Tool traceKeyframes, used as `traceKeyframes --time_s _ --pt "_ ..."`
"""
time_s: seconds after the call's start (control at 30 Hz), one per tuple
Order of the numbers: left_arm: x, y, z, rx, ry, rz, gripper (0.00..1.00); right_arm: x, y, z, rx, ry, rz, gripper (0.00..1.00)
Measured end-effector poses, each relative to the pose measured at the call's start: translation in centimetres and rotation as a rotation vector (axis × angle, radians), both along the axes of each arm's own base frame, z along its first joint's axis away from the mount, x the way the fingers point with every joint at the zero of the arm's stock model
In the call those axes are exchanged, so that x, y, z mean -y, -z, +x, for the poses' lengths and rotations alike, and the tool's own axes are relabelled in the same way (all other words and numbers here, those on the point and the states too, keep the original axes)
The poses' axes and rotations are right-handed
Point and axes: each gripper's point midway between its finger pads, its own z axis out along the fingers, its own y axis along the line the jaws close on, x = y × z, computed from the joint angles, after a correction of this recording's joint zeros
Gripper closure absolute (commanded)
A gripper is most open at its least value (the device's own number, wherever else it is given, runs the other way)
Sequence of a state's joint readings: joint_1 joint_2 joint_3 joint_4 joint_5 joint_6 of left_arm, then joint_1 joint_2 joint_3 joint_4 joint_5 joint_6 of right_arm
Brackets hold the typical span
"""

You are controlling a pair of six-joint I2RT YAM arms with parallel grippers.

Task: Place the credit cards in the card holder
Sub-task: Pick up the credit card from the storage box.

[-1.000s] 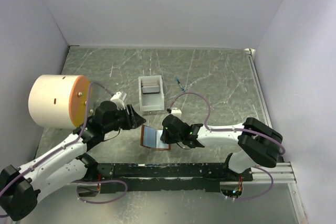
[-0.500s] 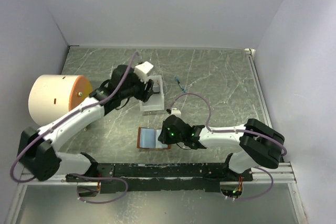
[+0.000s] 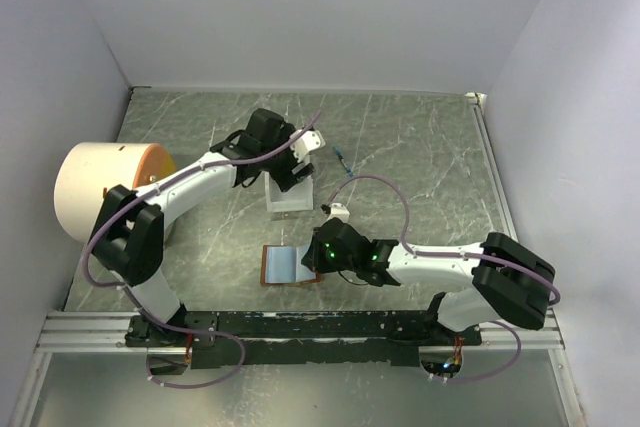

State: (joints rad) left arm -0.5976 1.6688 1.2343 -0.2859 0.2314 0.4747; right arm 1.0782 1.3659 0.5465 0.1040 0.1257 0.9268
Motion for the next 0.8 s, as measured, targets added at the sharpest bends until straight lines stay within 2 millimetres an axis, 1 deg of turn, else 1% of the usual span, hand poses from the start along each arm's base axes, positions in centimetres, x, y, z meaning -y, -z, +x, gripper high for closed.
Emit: traceKeyframes --time_s 0.07,0.17,0.2,0.3,0.43,0.53,0.67,0.8 --pt "0.0 -0.1 1.1 0.029 0.021 0.02 0.17 0.0 0.1 0.0 -0.001 0.001 -0.004 0.88" --pt "-0.6 -0.2 3.1 0.058 0.033 0.047 0.21 0.2 0.7 0.0 -0.008 0.004 -0.022 0.89" --pt "-1.0 -0.1 3.9 0.066 0.037 0.062 0.22 0.3 1.0 0.0 -0.013 0.005 -0.033 0.89" --pt "-1.6 1.0 5.2 0.069 0.05 0.102 0.24 0.4 1.8 0.0 -0.024 0.007 -0.059 0.89" --pt "-1.9 3.0 5.4 0.047 0.084 0.148 0.26 0.5 2.4 -0.1 -0.036 0.007 -0.081 0.89" --pt "-1.7 4.0 5.6 0.035 0.109 0.169 0.27 0.5 2.5 -0.1 -0.039 0.007 -0.085 0.89" --pt "-1.1 4.5 6.1 0.029 0.138 0.17 0.29 0.5 2.5 -0.1 -0.04 0.007 -0.086 0.9" --pt "-1.1 5.0 6.2 0.027 0.151 0.18 0.29 0.5 2.6 -0.1 -0.042 0.007 -0.09 0.9"
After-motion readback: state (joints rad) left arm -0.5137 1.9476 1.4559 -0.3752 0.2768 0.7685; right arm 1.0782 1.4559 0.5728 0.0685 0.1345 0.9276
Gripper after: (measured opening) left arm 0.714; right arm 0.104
